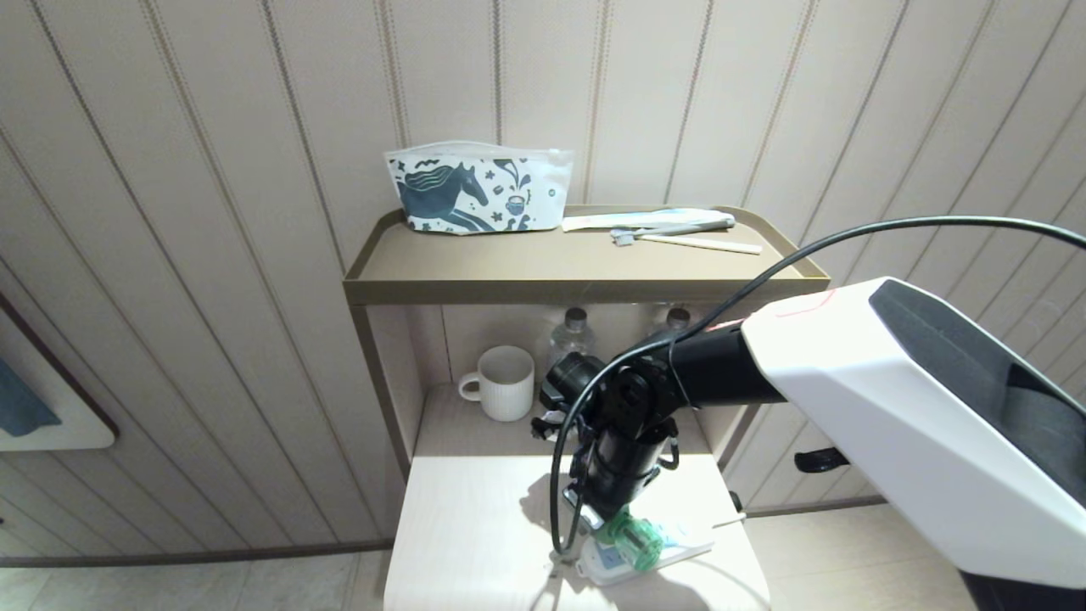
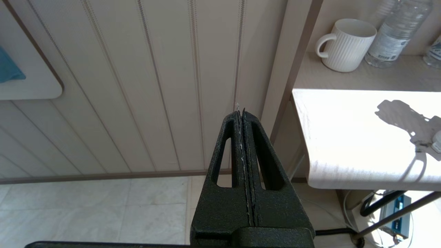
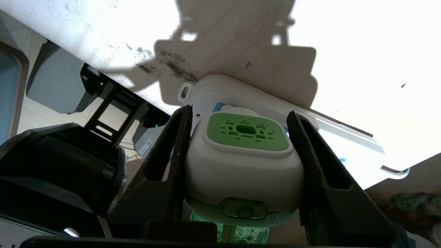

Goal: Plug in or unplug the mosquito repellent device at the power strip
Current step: Insert the plug into the socket

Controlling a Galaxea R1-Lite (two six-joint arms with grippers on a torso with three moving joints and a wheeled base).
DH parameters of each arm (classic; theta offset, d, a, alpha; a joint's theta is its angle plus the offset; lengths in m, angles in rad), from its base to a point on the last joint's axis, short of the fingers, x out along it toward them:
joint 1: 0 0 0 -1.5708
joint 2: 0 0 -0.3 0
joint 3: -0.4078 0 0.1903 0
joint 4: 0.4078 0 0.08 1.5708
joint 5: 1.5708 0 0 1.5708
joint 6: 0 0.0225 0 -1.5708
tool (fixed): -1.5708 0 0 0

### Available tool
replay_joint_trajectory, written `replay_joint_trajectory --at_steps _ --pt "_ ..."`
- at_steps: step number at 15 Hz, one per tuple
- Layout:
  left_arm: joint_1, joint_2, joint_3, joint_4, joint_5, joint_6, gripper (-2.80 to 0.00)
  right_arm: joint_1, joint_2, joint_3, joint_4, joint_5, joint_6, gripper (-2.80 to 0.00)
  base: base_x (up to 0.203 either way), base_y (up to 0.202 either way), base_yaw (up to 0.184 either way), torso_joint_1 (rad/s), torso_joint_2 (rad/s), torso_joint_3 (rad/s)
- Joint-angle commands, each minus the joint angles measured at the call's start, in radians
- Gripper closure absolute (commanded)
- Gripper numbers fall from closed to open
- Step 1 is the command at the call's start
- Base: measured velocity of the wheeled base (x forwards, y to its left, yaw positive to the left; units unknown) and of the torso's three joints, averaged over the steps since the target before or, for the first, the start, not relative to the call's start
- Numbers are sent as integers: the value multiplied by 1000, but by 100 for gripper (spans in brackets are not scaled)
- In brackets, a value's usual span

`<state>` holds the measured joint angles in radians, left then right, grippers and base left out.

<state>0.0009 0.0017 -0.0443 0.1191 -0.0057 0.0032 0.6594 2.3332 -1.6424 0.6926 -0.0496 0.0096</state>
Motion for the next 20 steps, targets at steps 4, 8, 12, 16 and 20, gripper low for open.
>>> replay_joint_trajectory --at_steps 4,8,12,16,20 --pt "1 0 0 1 0 0 0 2 -98 98 -74 -4 47 0 0 0 0 0 0 0" --pt "-1 0 0 1 0 0 0 2 -152 218 -171 -3 50 0 0 0 0 0 0 0" --pt "0 0 0 1 0 0 0 -11 -137 272 -257 1 82 0 0 0 0 0 0 0" --pt "0 0 0 1 0 0 0 -27 -119 309 -338 2 85 0 0 0 0 0 0 0" --pt "-1 0 0 1 0 0 0 -27 -111 309 -344 2 87 0 0 0 0 0 0 0"
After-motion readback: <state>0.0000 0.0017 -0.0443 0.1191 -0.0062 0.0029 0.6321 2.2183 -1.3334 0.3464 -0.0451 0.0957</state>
